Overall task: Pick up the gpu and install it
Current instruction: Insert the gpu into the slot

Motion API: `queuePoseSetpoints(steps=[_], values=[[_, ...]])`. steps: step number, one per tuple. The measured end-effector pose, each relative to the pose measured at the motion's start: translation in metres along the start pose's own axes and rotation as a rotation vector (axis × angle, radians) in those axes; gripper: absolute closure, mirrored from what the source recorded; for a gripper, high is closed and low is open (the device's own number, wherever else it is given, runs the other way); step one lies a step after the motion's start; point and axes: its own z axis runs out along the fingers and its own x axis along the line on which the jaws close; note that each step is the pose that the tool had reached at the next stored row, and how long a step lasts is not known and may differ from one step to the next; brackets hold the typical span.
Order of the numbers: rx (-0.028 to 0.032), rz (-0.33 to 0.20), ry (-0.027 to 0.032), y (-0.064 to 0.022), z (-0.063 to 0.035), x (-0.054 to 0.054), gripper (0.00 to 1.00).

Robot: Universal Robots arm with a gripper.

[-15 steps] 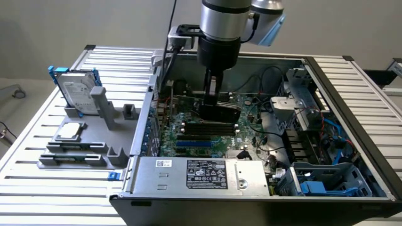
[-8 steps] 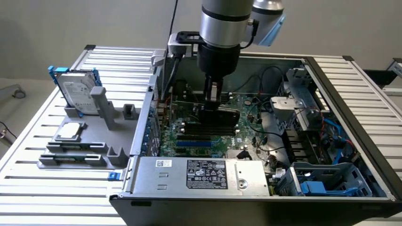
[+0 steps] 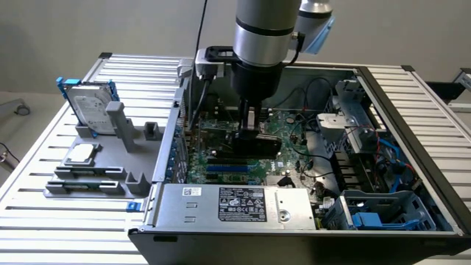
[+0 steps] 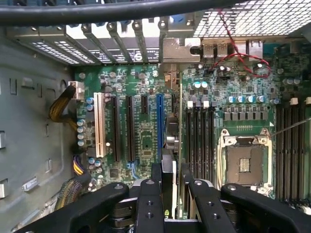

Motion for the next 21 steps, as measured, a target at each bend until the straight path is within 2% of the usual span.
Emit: queuePoseSetpoints(steps=[5, 10, 13, 21], values=[[0.0003, -0.019, -0.0001, 0.0026, 0.0036, 0.006, 0.74], [0.0052, -0.028, 0.0005, 0.0157, 0.0086, 0.006, 0.74], [0.0058, -0.038, 0.0008, 0.0196, 0.0103, 0.008, 0.74], [0.0065, -0.045, 0.0007, 0.0224, 0.0121, 0.010, 0.74]])
